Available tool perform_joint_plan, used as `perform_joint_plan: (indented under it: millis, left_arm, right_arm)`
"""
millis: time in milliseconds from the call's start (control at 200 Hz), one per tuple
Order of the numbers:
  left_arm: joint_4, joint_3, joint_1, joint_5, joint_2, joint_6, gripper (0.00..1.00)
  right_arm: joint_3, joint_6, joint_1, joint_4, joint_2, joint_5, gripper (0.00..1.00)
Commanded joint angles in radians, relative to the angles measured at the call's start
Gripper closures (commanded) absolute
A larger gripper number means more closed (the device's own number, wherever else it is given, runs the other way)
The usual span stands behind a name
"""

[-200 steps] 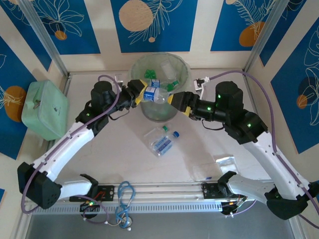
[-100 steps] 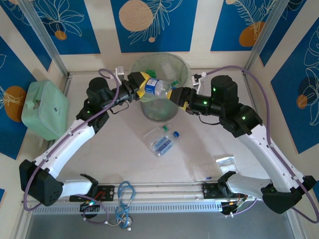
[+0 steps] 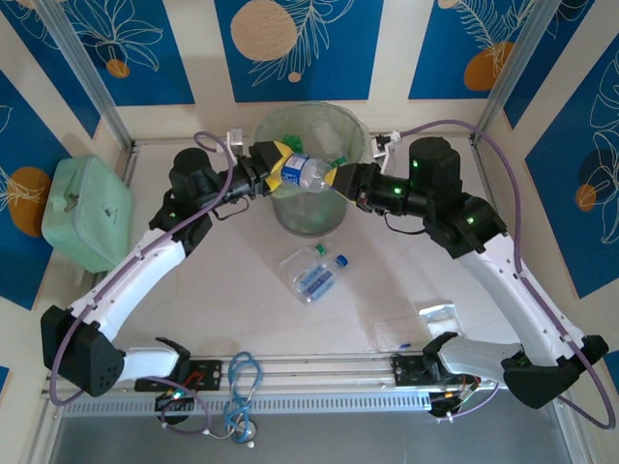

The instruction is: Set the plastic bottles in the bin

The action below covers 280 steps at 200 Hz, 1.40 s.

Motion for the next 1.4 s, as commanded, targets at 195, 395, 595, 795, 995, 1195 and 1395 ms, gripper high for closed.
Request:
perform_joint_plan:
  millis: [195,395,595,795,995,1195,1395]
  left_arm:
    - [-0.311,0.138,0.023,-0.037,-0.051,0.291,0.00]
    - [-0.838,0.279,0.047,-0.441,-0.148,0.593,0.00]
    - [-1.004,0.269,0.089,-0.506,-0.180,0.691,0.00]
    - [-0.908,0.158,0.090,-0.432,-0.218,0.691,0.03]
    - [-0.882,0.124,0.089,-0.381,-0.207,0.707,0.05]
    - [-0.837,0.073,0.089,-0.324,-0.202,0.681,0.12]
    - [-0.836,0.026,0.087,-0.306,-0.206,0.687,0.18]
  right_arm:
    - [0.078,-0.016,-0.009,-0.008,0.037,0.019,0.74]
    - [0.158,-0.037,-0.054,-0.015,0.132,0.047,0.74]
    - [0.250,-0.062,-0.102,-0.004,0.274,0.010,0.74]
    - [0.339,-0.083,-0.128,-0.004,0.404,-0.064,0.73]
    - [0.292,-0.081,-0.153,-0.005,0.419,-0.051,0.40]
    - [0.215,-0.075,-0.216,-0.015,0.346,-0.042,0.27]
    - [0.164,-0.118,-0.208,-0.098,0.219,0.030,0.26]
